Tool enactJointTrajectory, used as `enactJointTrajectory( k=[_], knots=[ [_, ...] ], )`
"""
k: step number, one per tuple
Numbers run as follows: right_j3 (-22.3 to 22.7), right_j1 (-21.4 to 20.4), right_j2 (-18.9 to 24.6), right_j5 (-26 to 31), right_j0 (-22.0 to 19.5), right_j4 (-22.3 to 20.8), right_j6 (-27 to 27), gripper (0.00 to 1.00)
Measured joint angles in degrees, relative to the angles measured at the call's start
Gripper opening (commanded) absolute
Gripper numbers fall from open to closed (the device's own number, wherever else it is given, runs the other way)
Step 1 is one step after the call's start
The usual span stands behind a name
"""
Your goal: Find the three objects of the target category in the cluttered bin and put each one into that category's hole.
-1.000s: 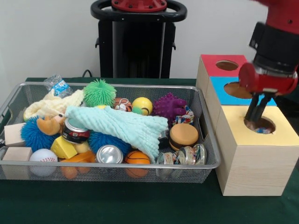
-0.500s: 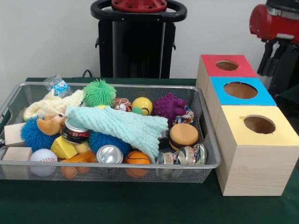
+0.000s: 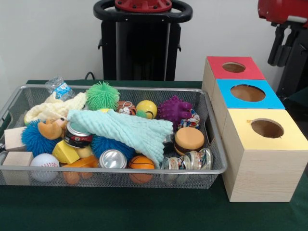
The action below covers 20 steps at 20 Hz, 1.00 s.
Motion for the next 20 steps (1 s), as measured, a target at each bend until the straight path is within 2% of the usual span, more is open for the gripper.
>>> enactJointTrajectory(
  k=[12, 20],
  knots=[
    [1.49, 1.17, 0.44, -4.56, -2.15, -3.18, 0.00, 0.00],
    [3.77, -1.19, 3.01, -4.55, -6.93, -4.37, 0.00, 0.00]
  ],
)
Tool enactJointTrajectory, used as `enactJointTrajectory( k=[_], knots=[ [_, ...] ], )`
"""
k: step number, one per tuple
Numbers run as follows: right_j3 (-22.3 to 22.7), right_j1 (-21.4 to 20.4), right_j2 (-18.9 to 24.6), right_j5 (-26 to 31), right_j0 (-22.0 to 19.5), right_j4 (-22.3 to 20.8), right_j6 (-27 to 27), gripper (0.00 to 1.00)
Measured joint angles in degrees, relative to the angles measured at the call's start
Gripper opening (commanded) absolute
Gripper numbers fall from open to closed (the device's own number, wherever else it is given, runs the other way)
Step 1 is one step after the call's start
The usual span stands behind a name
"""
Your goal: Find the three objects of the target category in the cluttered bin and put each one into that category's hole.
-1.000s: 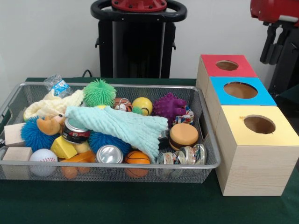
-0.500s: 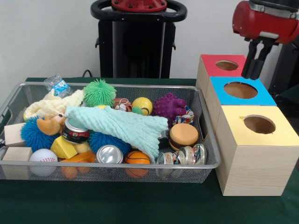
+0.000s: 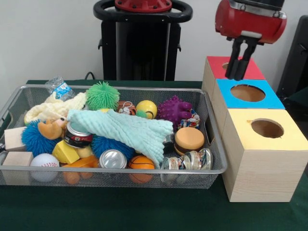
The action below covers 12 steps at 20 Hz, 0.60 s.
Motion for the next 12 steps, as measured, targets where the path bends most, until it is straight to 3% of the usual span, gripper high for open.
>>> enactJointTrajectory(
  k=[7, 8, 12],
  knots=[
    [1.02, -1.97, 2.09, -0.01, -3.35, -0.08, 0.00, 0.00],
    [1.23, -2.43, 2.46, -0.01, -3.54, -0.24, 0.00, 1.00],
    [1.42, -2.72, 2.78, -0.01, -3.52, -0.38, 0.00, 1.00]
  ],
)
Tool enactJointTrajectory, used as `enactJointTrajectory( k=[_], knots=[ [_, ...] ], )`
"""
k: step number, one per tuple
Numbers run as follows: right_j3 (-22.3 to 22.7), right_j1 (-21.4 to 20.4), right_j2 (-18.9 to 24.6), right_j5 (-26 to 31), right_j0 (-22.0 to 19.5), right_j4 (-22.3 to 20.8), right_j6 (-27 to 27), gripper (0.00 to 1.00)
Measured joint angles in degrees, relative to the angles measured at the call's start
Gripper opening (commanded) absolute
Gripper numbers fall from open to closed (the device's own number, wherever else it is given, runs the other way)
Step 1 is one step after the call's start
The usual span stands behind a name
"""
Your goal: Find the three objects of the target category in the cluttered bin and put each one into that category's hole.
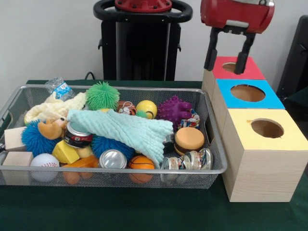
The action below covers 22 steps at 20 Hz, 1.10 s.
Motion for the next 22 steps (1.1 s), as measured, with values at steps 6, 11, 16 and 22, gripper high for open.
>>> enactJointTrajectory(
  k=[6, 11, 16, 22],
  knots=[
    [0.73, -0.80, 0.62, 0.00, -0.01, -0.04, 0.00, 1.00],
    [0.80, -0.88, 0.88, 0.00, 0.00, -0.61, 0.00, 1.00],
    [1.92, -1.59, 2.51, 0.00, -1.03, -2.07, 0.00, 1.00],
    [5.00, -2.42, 5.99, -0.14, -4.29, -3.01, 0.00, 1.00]
  ],
)
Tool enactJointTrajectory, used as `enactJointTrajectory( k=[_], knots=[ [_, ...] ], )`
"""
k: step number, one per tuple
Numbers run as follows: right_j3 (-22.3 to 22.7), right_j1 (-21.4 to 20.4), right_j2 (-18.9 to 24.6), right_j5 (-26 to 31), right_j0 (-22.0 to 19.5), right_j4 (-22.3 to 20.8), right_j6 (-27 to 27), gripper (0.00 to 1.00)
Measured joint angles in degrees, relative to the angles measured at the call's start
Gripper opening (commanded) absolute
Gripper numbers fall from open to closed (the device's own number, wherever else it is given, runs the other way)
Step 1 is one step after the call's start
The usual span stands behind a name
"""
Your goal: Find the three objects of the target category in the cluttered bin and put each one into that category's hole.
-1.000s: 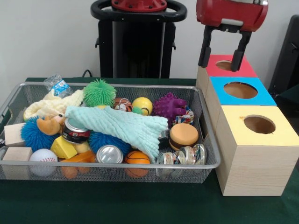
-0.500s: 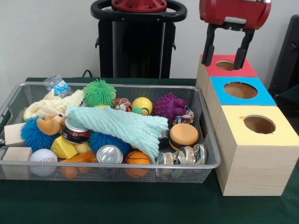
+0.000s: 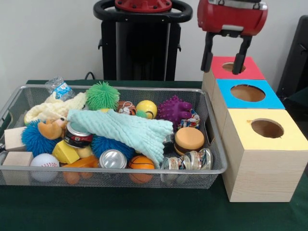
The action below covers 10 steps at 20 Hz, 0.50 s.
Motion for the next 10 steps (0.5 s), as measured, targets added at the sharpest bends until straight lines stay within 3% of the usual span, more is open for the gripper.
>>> enactJointTrajectory(
  k=[10],
  knots=[
    [2.59, 0.27, 2.60, -3.51, -2.98, -6.72, 0.00, 1.00]
  ],
)
